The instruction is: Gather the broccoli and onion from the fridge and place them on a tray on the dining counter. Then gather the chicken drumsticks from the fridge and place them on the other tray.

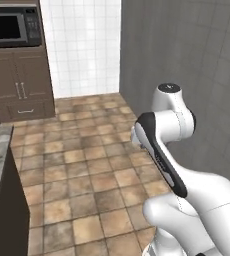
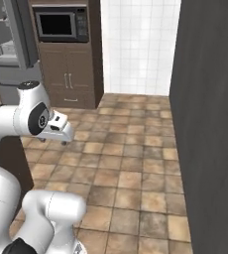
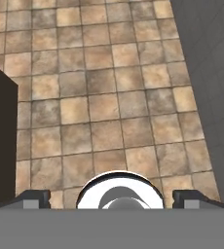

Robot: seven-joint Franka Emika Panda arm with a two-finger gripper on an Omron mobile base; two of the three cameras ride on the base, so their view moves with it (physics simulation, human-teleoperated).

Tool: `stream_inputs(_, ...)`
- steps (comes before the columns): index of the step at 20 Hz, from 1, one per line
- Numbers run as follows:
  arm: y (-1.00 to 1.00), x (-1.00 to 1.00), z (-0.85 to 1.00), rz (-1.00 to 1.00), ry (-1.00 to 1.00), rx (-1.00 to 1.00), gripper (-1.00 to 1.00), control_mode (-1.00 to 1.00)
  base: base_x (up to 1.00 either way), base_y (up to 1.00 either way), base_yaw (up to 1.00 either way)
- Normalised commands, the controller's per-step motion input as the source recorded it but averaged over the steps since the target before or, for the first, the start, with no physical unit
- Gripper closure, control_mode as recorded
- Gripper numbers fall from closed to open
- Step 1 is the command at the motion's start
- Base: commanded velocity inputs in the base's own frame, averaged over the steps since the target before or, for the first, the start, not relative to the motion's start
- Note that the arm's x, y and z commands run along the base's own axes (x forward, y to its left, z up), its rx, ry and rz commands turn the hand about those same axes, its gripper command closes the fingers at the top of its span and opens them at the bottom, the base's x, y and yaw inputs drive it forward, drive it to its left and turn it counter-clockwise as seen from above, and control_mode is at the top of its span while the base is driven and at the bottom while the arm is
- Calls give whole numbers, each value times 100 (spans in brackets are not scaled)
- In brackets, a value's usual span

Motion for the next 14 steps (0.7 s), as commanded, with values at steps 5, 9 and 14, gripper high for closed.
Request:
stream_inputs(5, 0, 0, 0, 0, 0, 0, -100, 100, 100, -5, 11)
stream_inputs(9, 0, 0, 0, 0, 0, 0, -100, 100, 100, -5, 11)
stream_inputs(14, 0, 0, 0, 0, 0, 0, -100, 100, 100, -8, 9)
